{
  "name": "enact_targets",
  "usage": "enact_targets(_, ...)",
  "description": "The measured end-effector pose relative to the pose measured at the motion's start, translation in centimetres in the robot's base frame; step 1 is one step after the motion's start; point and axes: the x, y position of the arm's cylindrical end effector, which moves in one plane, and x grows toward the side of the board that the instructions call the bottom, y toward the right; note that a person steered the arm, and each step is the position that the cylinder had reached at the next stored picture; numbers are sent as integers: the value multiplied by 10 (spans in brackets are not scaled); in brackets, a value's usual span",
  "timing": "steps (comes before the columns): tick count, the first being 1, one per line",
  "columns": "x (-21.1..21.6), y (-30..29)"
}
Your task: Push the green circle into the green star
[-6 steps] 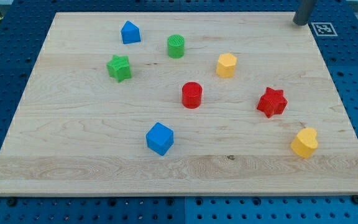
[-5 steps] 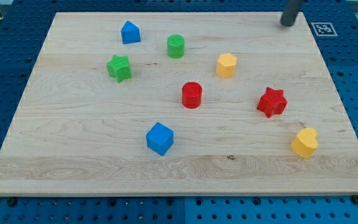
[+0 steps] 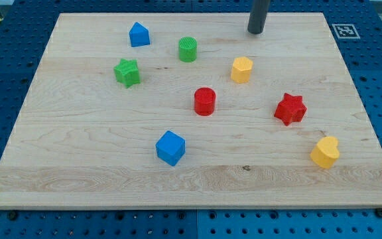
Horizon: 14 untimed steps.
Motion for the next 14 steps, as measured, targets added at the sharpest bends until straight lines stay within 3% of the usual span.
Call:
enact_targets(8,56,-147)
enact_targets(14,99,-196)
